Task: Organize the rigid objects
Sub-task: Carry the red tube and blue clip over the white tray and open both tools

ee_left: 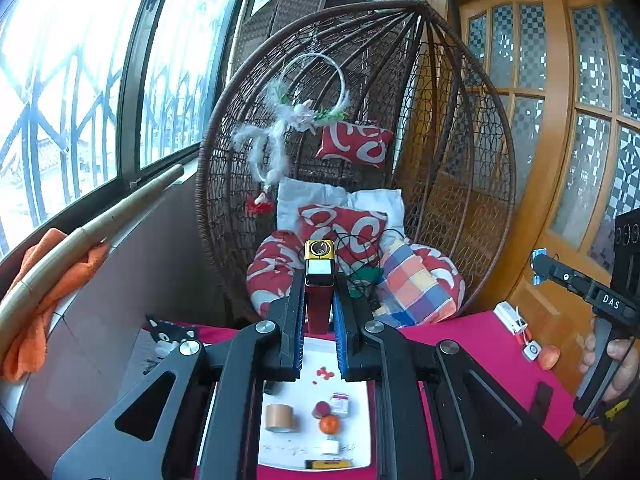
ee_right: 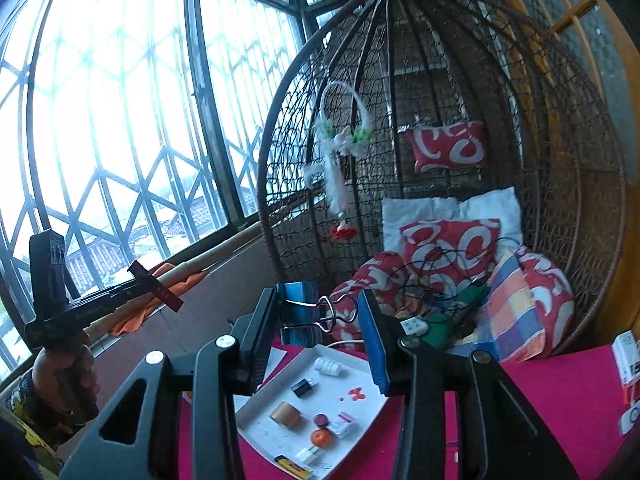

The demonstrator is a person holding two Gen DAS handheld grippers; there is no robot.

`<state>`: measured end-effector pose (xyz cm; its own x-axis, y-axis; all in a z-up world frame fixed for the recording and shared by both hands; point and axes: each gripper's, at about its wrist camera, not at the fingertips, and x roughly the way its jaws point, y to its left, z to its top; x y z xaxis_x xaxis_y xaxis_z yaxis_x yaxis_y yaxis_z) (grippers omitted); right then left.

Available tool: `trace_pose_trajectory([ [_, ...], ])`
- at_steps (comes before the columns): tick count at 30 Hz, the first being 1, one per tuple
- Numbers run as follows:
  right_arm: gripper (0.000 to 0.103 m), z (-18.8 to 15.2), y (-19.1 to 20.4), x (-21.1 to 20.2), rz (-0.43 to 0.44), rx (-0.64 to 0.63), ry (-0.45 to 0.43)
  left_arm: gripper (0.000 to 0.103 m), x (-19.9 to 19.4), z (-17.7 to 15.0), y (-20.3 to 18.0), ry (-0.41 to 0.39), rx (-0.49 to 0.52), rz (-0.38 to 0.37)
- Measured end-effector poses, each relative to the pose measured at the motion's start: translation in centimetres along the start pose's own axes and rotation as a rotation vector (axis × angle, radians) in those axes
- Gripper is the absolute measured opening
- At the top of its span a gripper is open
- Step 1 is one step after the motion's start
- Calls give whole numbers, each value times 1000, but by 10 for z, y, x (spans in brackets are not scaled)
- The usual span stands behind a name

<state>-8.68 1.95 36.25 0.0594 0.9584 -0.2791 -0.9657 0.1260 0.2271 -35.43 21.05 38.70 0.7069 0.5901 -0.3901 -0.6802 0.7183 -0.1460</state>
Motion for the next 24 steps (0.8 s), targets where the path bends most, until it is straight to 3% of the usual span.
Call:
trace_pose_trajectory([
  [7, 40, -11, 16, 37, -6, 23, 38, 11, 24, 0, 21, 64, 33, -33],
  [11, 40, -29, 22, 68, -18, 42, 105, 11, 61, -9, 26, 154, 53, -95],
  [15, 40, -64, 28, 110, -38, 41, 228, 11, 117, -33, 30, 297, 81, -130],
  [20, 40, -134, 26, 171, -80, 70, 443, 11, 198, -82, 32, 500, 91, -172],
  [24, 40, -185, 26, 207, -123, 56, 596, 11, 246, -120, 31, 620, 111, -137],
])
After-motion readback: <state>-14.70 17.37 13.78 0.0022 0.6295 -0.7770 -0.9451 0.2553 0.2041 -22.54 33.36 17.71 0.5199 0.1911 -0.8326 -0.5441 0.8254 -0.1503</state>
